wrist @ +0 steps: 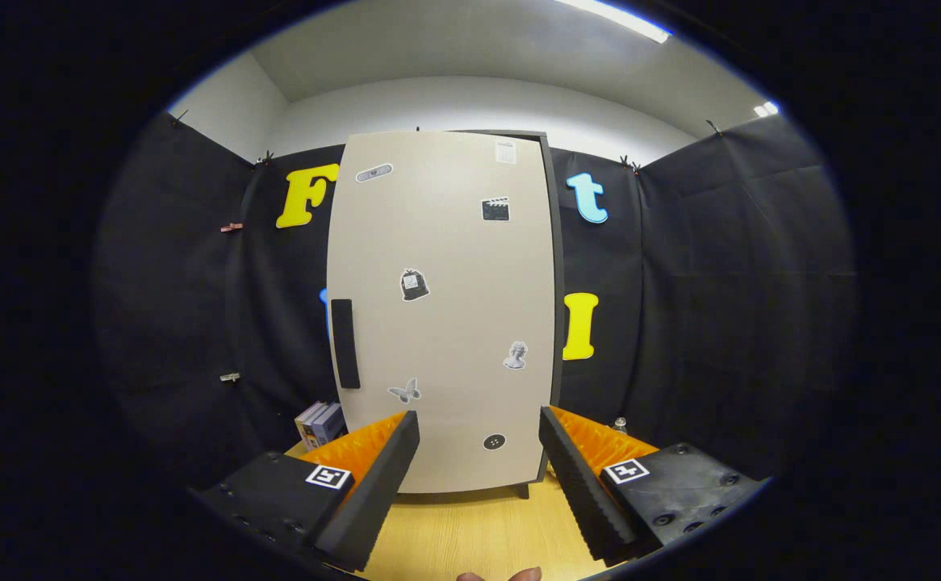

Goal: Open the shoe cabinet door, grab the shoes and put them into the shoe cabinet, then close the shoe cabinet door.

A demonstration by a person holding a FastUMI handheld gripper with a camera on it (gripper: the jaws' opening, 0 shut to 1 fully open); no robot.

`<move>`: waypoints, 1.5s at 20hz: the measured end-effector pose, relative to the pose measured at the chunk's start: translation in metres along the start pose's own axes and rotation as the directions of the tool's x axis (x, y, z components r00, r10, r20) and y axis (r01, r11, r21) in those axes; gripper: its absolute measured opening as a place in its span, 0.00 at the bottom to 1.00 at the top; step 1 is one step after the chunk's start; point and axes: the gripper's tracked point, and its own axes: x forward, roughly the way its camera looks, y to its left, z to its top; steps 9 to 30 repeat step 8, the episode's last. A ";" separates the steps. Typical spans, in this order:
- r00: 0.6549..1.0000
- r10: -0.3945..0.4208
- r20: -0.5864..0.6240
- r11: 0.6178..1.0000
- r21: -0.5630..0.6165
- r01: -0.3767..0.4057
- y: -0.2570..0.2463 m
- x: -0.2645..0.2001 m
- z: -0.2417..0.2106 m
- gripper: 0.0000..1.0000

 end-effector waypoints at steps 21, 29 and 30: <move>1.000 0.001 -0.006 1.000 0.001 -0.001 -0.001 -0.002 -0.002 0.98; 1.000 0.001 -0.006 1.000 0.001 -0.001 -0.001 -0.002 -0.002 0.98; 1.000 0.001 -0.006 1.000 0.001 -0.001 -0.001 -0.002 -0.002 0.98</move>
